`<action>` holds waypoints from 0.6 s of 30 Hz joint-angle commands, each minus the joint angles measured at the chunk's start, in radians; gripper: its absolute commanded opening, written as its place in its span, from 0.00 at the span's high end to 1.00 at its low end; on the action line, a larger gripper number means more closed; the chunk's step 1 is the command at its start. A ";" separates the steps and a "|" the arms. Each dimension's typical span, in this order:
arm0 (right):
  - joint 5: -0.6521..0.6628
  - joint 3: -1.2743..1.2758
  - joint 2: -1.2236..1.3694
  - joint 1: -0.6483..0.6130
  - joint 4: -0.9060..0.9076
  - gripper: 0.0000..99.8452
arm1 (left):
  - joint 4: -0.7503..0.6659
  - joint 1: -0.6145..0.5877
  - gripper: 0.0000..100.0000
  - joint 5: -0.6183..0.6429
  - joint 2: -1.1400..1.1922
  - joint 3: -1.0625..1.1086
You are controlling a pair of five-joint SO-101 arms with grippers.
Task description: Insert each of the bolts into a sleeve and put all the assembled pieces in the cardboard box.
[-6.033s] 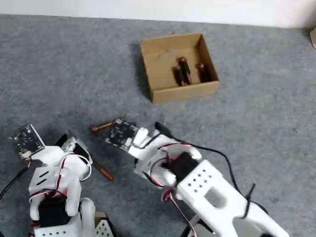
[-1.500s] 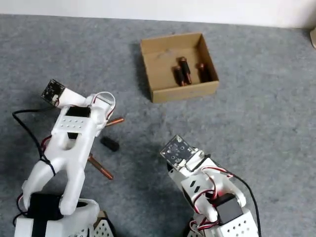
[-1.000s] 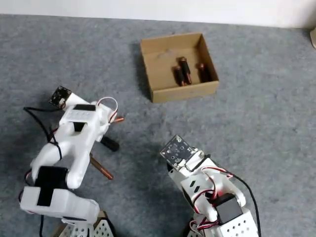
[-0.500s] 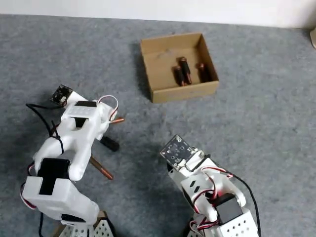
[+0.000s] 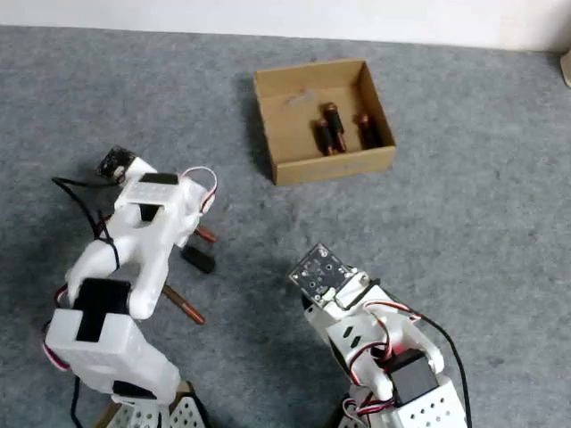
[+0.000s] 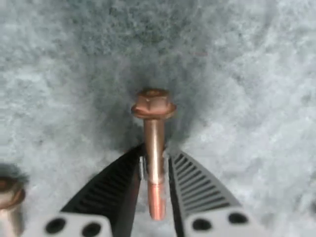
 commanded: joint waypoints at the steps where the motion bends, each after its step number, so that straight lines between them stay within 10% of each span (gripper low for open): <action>1: -0.011 -0.004 -0.010 0.005 -0.031 0.99 | 0.155 0.104 0.99 -0.213 -0.134 -0.067; 7: -0.011 0.024 -0.015 0.004 -0.031 0.99 | 0.270 0.272 0.99 -0.704 -0.441 -0.033; 18: -0.138 0.022 -0.016 0.004 -0.031 0.99 | 0.149 0.352 0.99 -0.822 -1.073 0.243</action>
